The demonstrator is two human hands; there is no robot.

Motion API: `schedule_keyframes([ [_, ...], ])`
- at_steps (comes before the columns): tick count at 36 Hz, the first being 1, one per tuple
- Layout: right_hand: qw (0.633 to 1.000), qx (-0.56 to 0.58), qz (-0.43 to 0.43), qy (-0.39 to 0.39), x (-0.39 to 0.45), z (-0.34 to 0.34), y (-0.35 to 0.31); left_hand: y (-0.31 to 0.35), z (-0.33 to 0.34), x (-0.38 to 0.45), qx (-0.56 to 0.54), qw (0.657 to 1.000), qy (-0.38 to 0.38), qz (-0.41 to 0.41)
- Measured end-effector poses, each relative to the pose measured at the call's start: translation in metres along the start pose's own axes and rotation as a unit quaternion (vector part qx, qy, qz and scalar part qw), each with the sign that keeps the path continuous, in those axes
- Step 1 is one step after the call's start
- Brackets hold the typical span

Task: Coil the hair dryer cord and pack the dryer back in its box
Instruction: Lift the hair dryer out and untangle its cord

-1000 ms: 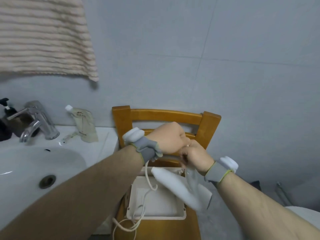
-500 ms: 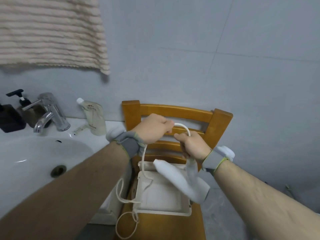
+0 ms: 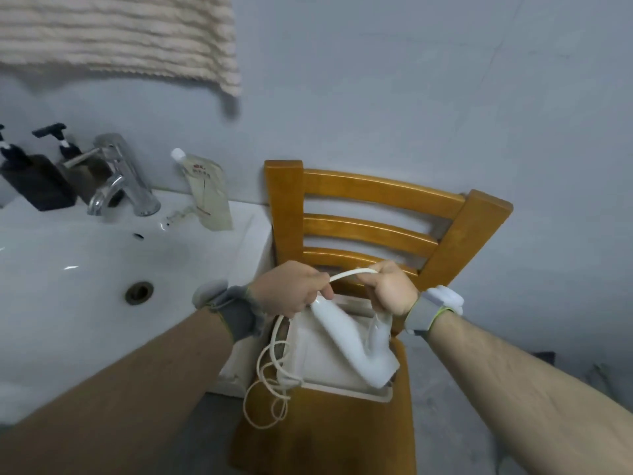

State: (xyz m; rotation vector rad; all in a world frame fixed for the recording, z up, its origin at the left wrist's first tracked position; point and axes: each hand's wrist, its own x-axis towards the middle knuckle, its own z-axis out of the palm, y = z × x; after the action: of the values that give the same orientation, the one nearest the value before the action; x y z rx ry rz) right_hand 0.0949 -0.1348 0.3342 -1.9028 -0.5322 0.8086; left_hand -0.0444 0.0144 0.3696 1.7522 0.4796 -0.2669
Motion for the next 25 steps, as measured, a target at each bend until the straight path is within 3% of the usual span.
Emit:
schedule_keyframes([
  [4,1.000,0.001,-0.002,-0.008,0.014,0.016,0.017,-0.015,-0.002,0.003,0.036,0.999,0.023,-0.016],
  [10,1.000,-0.007,0.013,-0.006,0.034,0.035,0.044,-0.037,-0.006,0.012,-0.061,0.995,0.032,-0.074],
  [14,0.999,-0.003,0.042,-0.012,0.047,0.048,0.074,-0.053,-0.001,0.017,0.008,0.996,0.044,-0.078],
  [18,0.997,0.003,0.073,0.010,0.058,0.054,0.101,-0.062,0.004,0.024,-0.032,0.993,0.057,-0.098],
  [25,0.996,-0.022,0.087,-0.013,0.080,0.065,0.132,-0.081,0.018,0.044,0.025,0.989,0.097,-0.107],
])
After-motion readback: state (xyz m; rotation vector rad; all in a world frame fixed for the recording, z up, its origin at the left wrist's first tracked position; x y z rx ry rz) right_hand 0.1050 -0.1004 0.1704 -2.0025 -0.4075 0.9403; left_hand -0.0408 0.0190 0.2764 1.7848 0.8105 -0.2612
